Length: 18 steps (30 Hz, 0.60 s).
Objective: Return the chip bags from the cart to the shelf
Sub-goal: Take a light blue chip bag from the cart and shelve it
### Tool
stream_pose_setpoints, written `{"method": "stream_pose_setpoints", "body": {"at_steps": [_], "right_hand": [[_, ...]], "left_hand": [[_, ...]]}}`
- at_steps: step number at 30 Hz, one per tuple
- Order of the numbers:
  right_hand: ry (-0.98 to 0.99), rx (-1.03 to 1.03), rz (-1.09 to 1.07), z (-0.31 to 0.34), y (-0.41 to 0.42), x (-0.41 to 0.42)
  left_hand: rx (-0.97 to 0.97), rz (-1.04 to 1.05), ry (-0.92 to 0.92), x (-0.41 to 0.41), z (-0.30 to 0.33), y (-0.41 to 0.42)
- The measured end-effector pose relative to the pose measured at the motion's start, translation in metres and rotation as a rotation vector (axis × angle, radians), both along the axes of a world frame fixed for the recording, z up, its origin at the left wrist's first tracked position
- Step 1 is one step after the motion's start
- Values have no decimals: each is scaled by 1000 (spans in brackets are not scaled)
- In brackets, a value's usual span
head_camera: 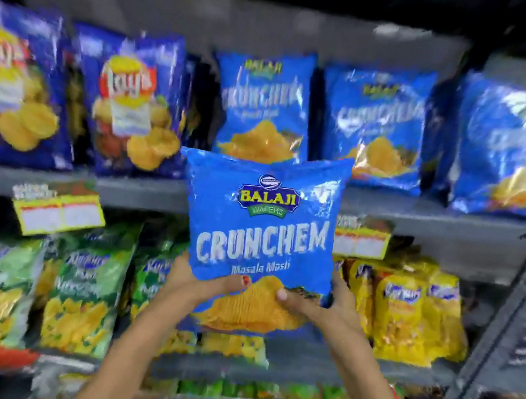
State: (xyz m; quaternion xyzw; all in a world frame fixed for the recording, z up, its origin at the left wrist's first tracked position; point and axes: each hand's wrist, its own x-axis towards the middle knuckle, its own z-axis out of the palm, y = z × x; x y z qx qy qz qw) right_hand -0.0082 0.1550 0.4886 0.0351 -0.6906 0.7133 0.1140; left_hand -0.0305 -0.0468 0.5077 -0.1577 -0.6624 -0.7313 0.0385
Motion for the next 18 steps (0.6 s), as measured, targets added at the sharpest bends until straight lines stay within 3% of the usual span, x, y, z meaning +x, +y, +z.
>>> {"method": "stream_pose_setpoints", "body": {"at_steps": [10,18], "right_hand": [[260,-40,-68,113,14,-48],[234,-24,-133,138,-5,-108]], "left_hand": [[-32,-81,244,-43,127,12],[-61,143,158,-108,153,10]]}}
